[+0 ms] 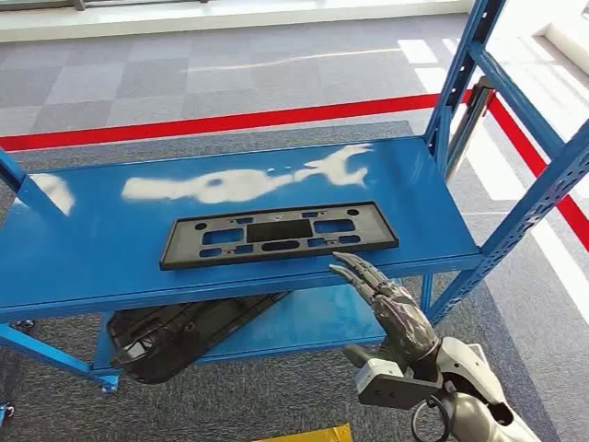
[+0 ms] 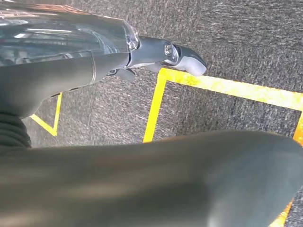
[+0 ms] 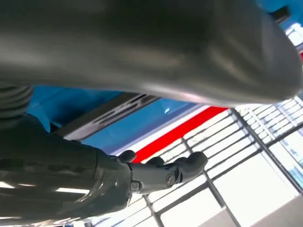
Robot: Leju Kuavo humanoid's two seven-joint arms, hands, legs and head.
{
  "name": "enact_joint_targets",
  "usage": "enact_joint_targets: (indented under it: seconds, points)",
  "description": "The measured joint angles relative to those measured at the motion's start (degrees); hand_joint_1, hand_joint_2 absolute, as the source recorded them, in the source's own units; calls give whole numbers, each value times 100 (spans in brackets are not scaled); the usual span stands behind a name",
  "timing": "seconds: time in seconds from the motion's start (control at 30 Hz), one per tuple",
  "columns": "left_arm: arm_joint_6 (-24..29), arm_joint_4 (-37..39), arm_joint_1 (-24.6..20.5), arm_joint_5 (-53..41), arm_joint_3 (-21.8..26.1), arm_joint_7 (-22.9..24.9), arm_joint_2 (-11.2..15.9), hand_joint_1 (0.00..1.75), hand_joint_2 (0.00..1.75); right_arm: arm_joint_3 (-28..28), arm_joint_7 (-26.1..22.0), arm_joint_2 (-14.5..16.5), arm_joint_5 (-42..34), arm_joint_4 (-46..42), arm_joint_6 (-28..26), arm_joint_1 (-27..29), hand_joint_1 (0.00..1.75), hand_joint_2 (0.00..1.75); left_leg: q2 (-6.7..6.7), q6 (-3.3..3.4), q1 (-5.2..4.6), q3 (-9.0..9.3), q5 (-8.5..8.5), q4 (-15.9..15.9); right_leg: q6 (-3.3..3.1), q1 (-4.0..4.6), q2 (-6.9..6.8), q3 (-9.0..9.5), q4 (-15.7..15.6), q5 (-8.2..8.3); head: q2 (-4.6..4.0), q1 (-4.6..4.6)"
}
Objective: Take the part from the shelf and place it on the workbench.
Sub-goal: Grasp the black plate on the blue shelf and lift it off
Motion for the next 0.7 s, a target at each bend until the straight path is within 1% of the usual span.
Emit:
enact_joint_targets:
  seconds: [0.07,0.17,0.23,0.3,0.5,0.7]
  points:
    - [-1,0,2,-28,-4,21,0,0,0,94,81,41,254,116,-148,-125,0,0,0,0,0,0,0,0,0,0,0,0,0,0,0,0]
    - [-9,0,-3,-114,-31,71,0,0,0,429,334,187,966,472,-498,-516,0,0,0,0,2,1,0,0,0,0,1,-1,1,0,0,0]
    - [-17,0,-6,-166,-60,90,0,0,0,680,500,298,1363,705,-630,-803,0,0,0,0,4,1,0,0,-1,0,1,-2,1,0,0,0]
    - [-31,0,-6,-211,-91,96,0,0,0,914,619,405,1604,916,-686,-1074,0,0,0,-1,6,1,1,0,-1,0,2,-2,1,-1,0,0]
    - [-76,0,-4,-309,-178,148,0,0,0,1366,816,734,1752,1436,-572,-1669,0,0,0,-6,7,0,4,0,-1,1,2,-1,3,-1,0,0]
    - [-114,0,0,-385,-246,186,0,0,0,1595,1059,977,1939,1887,-515,-1982,0,0,0,-6,4,-2,4,0,-1,0,1,-2,2,-1,0,0]
